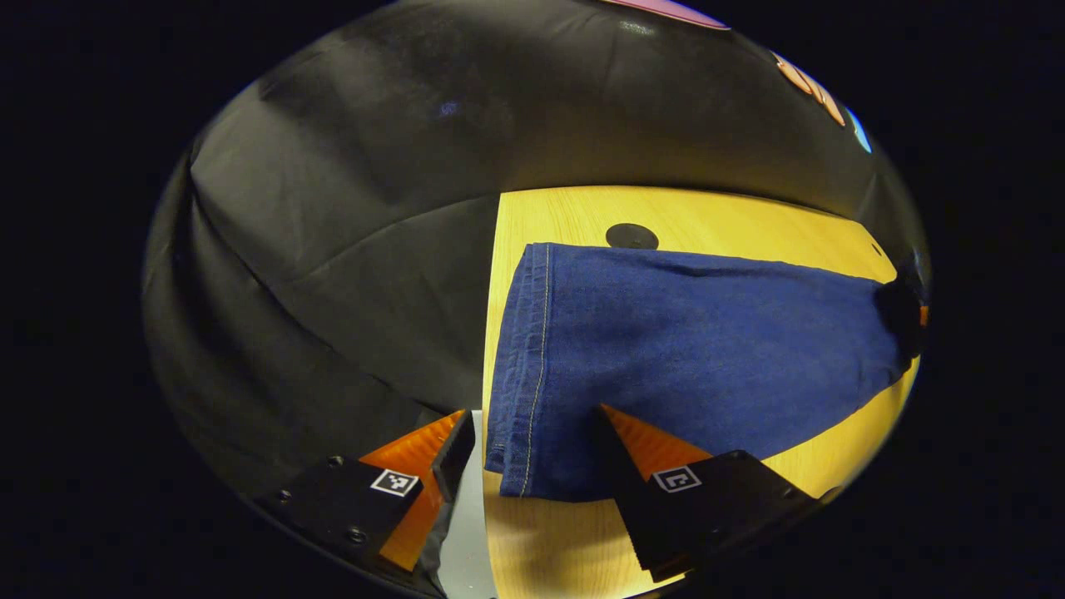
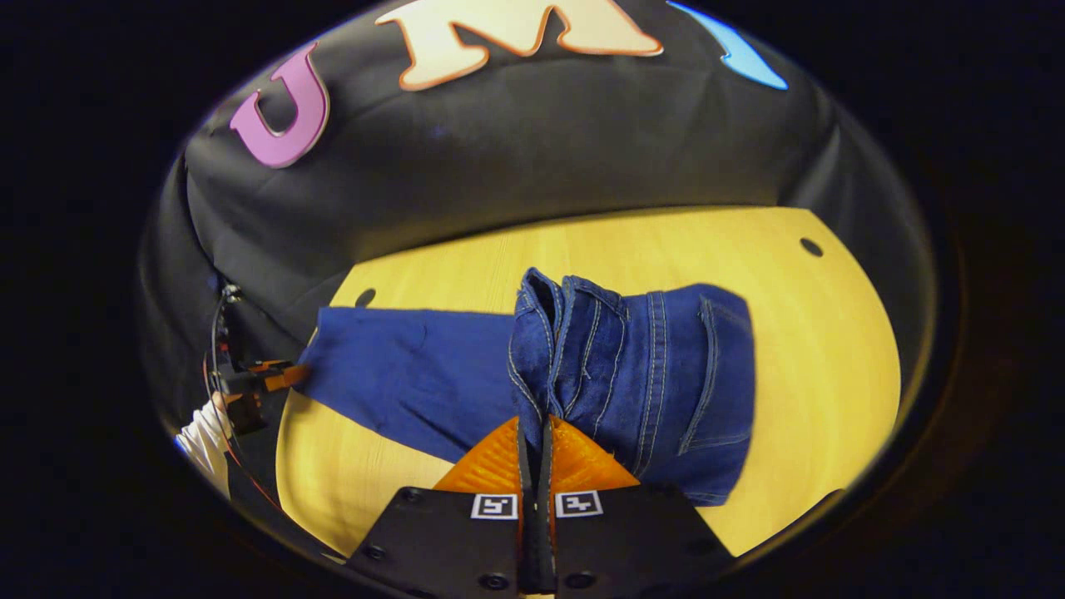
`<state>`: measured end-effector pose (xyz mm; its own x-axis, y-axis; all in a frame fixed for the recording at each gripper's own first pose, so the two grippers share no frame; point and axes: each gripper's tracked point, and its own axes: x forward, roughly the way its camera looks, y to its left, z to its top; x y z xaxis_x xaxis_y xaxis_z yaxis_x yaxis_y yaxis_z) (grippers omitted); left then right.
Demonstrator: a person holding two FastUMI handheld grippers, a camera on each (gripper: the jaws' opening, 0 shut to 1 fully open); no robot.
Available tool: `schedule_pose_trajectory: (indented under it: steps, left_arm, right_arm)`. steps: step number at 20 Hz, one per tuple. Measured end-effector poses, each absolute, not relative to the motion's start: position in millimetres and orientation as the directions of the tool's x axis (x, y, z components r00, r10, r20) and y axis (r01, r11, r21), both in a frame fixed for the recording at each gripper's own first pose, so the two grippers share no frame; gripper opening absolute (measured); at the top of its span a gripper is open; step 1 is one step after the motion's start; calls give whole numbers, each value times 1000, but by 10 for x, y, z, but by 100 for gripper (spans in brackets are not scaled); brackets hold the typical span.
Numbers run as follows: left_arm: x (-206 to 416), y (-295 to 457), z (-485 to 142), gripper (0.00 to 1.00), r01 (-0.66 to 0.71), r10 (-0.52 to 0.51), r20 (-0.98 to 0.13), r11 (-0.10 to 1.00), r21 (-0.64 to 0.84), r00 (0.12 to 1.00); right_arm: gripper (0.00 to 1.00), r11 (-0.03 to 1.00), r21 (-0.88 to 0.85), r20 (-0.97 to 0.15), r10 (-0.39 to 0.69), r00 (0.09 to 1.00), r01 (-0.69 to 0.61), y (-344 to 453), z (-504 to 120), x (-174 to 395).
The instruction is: Grasp the waist and the cuffs of the jeans and fold them to make the two legs overlap; first hold the waist and fold one-third of the jeans toward the cuffs, then hold the cuffs and fold the remaining one-third in the same direction to finish folding.
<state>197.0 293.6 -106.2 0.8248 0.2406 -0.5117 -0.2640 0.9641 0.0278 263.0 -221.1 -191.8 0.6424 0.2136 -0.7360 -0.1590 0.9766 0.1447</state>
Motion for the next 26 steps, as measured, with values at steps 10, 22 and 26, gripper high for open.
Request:
schedule_pose_trajectory:
  steps: [10, 22, 26]
  left_arm:
    - [2049, 2808, -1001, 68, -260, 191, -477, 962, -82, 858]
    - [2138, 2647, -1007, 0, -260, 174, -469, 958, -125, 866]
    - [2141, 2377, -685, 0, -215, 131, -391, 960, -179, 911]
  right_arm:
    - [0, 980, 79, -796, 173, 580, -184, -2462, -1848, 2637]
    - [3, 980, 143, -766, 199, 611, -139, -2377, -1742, 2731]
    - [3, 964, 243, -716, 254, 650, -108, -2248, -1636, 2828]
